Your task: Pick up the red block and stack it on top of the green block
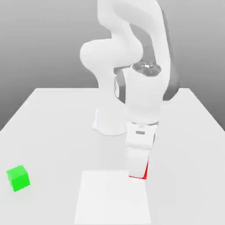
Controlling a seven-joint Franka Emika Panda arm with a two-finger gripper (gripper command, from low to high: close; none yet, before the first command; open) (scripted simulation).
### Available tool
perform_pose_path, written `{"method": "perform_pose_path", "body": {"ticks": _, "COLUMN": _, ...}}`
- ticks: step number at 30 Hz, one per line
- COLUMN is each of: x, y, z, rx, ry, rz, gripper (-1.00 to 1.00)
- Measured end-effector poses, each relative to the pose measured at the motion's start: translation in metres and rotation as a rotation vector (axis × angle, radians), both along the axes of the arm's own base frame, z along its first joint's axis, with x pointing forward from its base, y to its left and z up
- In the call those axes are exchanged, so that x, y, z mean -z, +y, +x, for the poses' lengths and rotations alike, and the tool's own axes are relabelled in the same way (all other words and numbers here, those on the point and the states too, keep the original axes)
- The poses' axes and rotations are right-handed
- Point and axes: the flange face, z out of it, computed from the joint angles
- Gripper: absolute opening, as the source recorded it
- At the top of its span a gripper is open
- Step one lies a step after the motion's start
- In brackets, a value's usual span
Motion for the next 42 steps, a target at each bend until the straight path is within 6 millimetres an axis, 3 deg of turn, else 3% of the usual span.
{"method": "perform_pose_path", "body": {"ticks": 4, "x": -0.005, "y": -0.015, "z": 0.011, "rx": 0.053, "ry": 0.002, "rz": -0.001, "gripper": -1.0}}
{"method": "perform_pose_path", "body": {"ticks": 6, "x": -0.008, "y": -0.045, "z": 0.02, "rx": 0.139, "ry": 0.001, "rz": -0.002, "gripper": -1.0}}
{"method": "perform_pose_path", "body": {"ticks": 9, "x": -0.011, "y": -0.116, "z": 0.027, "rx": 0.325, "ry": 0.001, "rz": -0.004, "gripper": -1.0}}
{"method": "perform_pose_path", "body": {"ticks": 14, "x": -0.018, "y": -0.171, "z": 0.031, "rx": 0.473, "ry": 0.0, "rz": -0.005, "gripper": -1.0}}
{"method": "perform_pose_path", "body": {"ticks": 21, "x": -0.026, "y": -0.263, "z": 0.017, "rx": 0.71, "ry": 0.001, "rz": -0.004, "gripper": -1.0}}
{"method": "perform_pose_path", "body": {"ticks": 29, "x": -0.036, "y": -0.361, "z": -0.022, "rx": 0.972, "ry": 0.002, "rz": 0.002, "gripper": -1.0}}
{"method": "perform_pose_path", "body": {"ticks": 32, "x": -0.026, "y": -0.374, "z": -0.026, "rx": 1.005, "ry": -0.001, "rz": 0.004, "gripper": -1.0}}
{"method": "perform_pose_path", "body": {"ticks": 37, "x": 0.018, "y": -0.375, "z": -0.027, "rx": 1.009, "ry": -0.001, "rz": 0.004, "gripper": -1.0}}
{"method": "perform_pose_path", "body": {"ticks": 38, "x": 0.025, "y": -0.375, "z": -0.028, "rx": 1.01, "ry": 0.001, "rz": 0.004, "gripper": 1.0}}
{"method": "perform_pose_path", "body": {"ticks": 42, "x": 0.025, "y": -0.375, "z": -0.028, "rx": 1.01, "ry": 0.001, "rz": 0.004, "gripper": 1.0}}
